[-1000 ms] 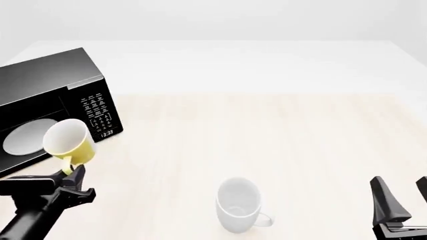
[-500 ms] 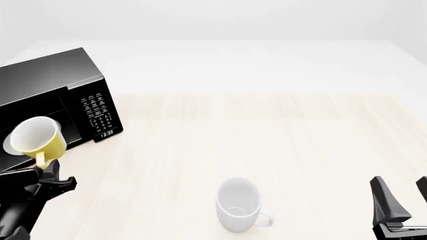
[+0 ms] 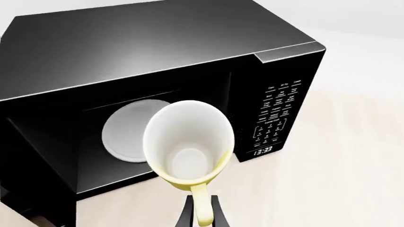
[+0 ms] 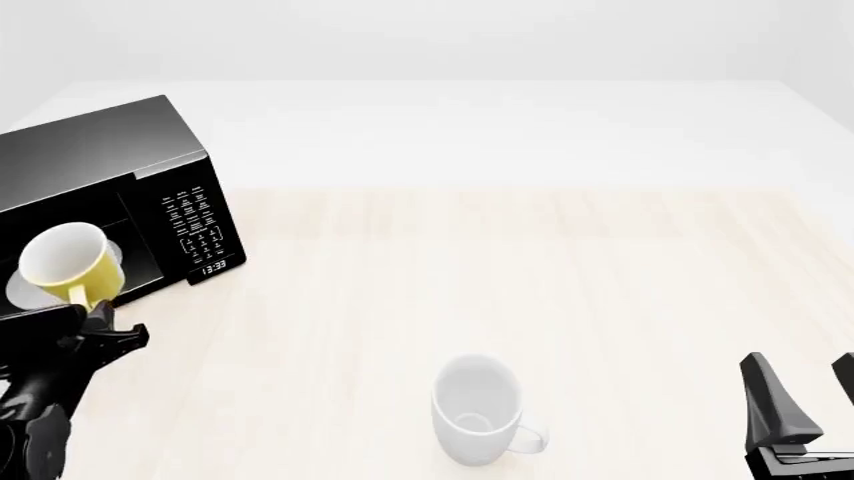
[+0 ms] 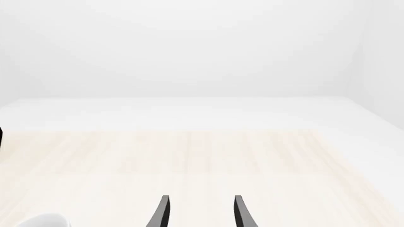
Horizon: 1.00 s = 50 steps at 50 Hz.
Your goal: Put the yellow and white mug in the microwave and close it.
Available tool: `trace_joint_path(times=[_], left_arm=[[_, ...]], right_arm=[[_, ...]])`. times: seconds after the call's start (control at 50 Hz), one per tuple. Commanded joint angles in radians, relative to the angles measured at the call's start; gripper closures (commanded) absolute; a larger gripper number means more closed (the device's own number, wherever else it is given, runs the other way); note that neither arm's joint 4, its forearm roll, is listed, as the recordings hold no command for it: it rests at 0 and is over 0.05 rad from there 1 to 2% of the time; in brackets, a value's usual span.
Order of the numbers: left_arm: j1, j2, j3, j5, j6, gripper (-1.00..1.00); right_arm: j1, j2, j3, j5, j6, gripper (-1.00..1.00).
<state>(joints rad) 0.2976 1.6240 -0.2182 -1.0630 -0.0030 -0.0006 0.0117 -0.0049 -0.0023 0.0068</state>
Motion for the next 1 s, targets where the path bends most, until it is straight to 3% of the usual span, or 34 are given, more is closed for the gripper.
trace_joint_path(times=[0.02,1.0], left_arm=[[0.023,0.073,-0.065,0.004,-0.019,1.0],[0.113,0.224,-0.237,0.069,-0.023,1.0]], right_arm=[[0.0,-0.002,0.001,0.0,-0.001,-1.0],[0.0,-0.002,0.001,0.0,-0.001,-1.0]])
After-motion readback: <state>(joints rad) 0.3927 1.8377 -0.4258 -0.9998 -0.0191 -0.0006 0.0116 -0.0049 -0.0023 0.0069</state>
